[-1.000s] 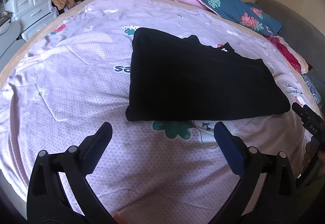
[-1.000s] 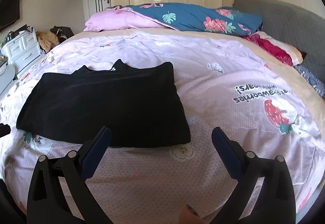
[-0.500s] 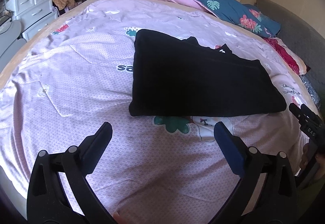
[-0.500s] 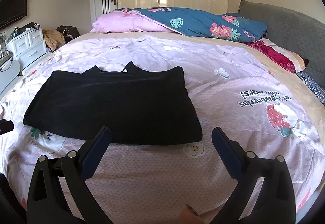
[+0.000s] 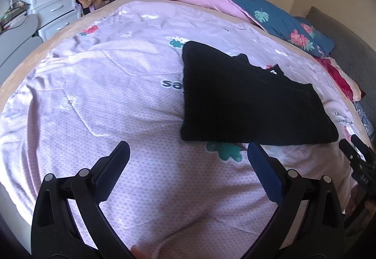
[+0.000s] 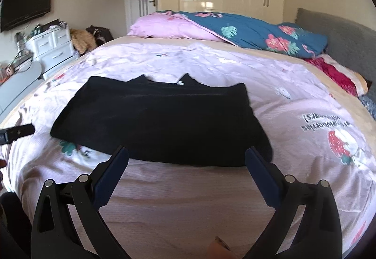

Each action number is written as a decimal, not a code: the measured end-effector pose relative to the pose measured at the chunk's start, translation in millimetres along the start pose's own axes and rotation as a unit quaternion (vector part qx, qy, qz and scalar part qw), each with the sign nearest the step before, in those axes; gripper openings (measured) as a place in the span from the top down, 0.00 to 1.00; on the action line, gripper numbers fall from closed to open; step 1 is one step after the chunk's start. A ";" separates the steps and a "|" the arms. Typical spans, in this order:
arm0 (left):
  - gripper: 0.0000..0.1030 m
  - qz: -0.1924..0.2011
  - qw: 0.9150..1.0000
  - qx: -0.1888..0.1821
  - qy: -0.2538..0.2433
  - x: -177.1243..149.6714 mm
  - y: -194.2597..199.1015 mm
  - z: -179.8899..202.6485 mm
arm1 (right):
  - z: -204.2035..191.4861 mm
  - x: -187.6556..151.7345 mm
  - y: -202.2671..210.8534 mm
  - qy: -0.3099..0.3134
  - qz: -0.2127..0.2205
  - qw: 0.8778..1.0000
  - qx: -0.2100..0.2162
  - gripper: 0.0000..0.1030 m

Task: Fold small clothes
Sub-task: 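Move the right gripper onto the edge of the folded black shirt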

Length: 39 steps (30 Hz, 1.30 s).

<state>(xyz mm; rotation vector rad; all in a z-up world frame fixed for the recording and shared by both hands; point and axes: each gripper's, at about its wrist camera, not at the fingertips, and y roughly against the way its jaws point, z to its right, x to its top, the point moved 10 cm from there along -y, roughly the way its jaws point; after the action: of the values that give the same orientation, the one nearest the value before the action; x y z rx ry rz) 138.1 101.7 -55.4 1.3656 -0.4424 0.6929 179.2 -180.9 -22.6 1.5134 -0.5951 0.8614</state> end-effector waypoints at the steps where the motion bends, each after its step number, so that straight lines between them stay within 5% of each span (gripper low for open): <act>1: 0.09 0.001 1.000 0.002 0.002 0.6 0.4 -3.1 | -7.4 0.7 0.1 0.006 0.000 1.000 0.005 0.04; 23: 0.09 0.007 0.999 0.024 0.035 22.4 -9.6 -44.1 | -132.0 2.8 -22.1 0.114 -0.017 0.990 0.083 0.04; 39: 0.09 0.002 0.999 0.045 0.002 92.4 -60.2 -26.0 | -181.9 -8.7 -66.8 0.189 -0.045 0.977 0.089 0.04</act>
<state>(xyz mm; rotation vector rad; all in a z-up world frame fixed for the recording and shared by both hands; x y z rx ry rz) 243.5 141.6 -43.2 1.4485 -0.4147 0.7259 194.8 6.1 -71.8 1.4707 -0.1726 1.1203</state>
